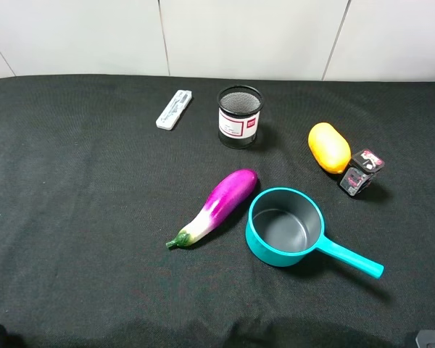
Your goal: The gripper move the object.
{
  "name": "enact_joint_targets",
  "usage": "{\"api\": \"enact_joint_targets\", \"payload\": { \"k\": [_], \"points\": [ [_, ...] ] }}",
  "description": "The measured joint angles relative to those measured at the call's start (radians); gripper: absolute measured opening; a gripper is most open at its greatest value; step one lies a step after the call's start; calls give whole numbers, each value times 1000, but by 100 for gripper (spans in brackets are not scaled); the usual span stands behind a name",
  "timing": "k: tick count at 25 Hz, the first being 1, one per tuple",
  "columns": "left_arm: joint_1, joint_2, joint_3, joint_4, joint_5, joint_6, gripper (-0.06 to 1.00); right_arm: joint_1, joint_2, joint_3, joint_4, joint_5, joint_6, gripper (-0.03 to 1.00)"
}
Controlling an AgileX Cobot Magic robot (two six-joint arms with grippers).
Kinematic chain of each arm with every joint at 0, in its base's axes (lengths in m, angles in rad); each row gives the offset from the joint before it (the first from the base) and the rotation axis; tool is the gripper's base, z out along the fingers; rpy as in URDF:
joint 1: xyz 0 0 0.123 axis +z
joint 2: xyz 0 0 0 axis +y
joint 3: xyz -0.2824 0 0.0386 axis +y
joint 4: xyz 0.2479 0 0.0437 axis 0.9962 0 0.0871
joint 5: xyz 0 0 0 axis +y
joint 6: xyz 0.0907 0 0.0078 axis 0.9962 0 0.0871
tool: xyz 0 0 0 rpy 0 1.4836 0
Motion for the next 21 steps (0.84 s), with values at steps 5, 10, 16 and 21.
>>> {"api": "enact_joint_targets", "payload": {
  "k": [5,10,16,21],
  "points": [
    [0,0,0,1,0,0,99,0,0,0,1,0,0,69],
    [0,0,0,2,0,0,99,0,0,0,1,0,0,69],
    [0,0,0,2,0,1,99,0,0,0,1,0,0,69],
    [0,0,0,2,0,1,99,0,0,0,1,0,0,69]
  ]
}}
